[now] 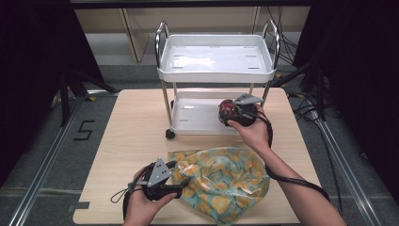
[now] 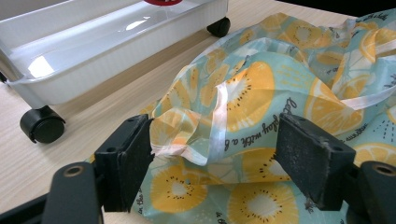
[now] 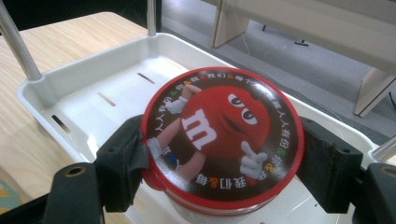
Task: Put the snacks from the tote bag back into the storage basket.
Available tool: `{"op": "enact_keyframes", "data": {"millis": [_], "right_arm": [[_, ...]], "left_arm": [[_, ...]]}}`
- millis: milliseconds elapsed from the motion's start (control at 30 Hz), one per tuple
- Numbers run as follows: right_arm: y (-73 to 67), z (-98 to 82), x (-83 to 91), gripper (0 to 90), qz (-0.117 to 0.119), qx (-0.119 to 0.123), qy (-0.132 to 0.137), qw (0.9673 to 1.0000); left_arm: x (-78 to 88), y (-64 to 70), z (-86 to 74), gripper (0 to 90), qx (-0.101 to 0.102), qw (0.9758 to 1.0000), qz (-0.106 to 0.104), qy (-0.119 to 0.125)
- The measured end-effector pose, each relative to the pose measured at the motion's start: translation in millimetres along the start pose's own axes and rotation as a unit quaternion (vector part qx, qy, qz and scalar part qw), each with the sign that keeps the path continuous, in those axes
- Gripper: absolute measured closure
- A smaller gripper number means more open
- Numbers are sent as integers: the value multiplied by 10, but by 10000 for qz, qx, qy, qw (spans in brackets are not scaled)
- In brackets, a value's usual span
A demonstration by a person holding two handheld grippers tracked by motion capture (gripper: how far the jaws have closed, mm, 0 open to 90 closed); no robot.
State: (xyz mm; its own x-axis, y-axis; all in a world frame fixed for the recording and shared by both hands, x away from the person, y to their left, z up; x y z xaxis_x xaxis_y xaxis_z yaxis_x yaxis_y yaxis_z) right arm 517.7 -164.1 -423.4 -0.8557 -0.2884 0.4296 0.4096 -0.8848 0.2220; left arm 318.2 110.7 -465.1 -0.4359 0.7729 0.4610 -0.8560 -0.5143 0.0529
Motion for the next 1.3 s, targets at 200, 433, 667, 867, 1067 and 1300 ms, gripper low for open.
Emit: {"op": "enact_keyframes", "data": {"millis": [200, 433, 667, 867, 1067, 1300], "right_arm": [[13, -11, -21, 262, -19, -2, -11, 10000], [1, -21, -36, 262, -36, -67, -42, 10000], [4, -28, -58, 262, -16, 4, -50, 10000], [-3, -38, -84, 262, -34, 16, -72, 10000], [-17, -41, -97, 262, -59, -52, -111, 9999], [-17, -55, -113, 262, -59, -97, -159, 9998]], "left_arm": [[2, -11, 4, 262, -105, 9999, -12, -32], [0, -9, 3, 262, -99, 9999, -17, -32], [1, -7, 3, 262, -92, 10000, -16, -19], [-2, 5, -3, 262, 35, 10000, -7, 10], [-2, 2, -5, 262, 28, 10000, -6, -1], [2, -9, 1, 262, -89, 10000, -19, -24]]}}
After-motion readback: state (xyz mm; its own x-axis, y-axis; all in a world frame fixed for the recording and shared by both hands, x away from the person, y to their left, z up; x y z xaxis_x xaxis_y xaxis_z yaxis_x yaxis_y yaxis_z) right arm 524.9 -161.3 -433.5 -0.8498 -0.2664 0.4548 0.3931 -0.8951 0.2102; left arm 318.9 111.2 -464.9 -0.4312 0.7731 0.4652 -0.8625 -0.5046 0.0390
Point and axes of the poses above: each handheld gripper's, and its own axes: x roughly backward along the jaws, z roughly out of its top, y roughly to its right, the point moved 2 cm from there along -x, roughly forward along the jaws, and after that the axes turned 13 degrees about -z, right-handed, at the moved point
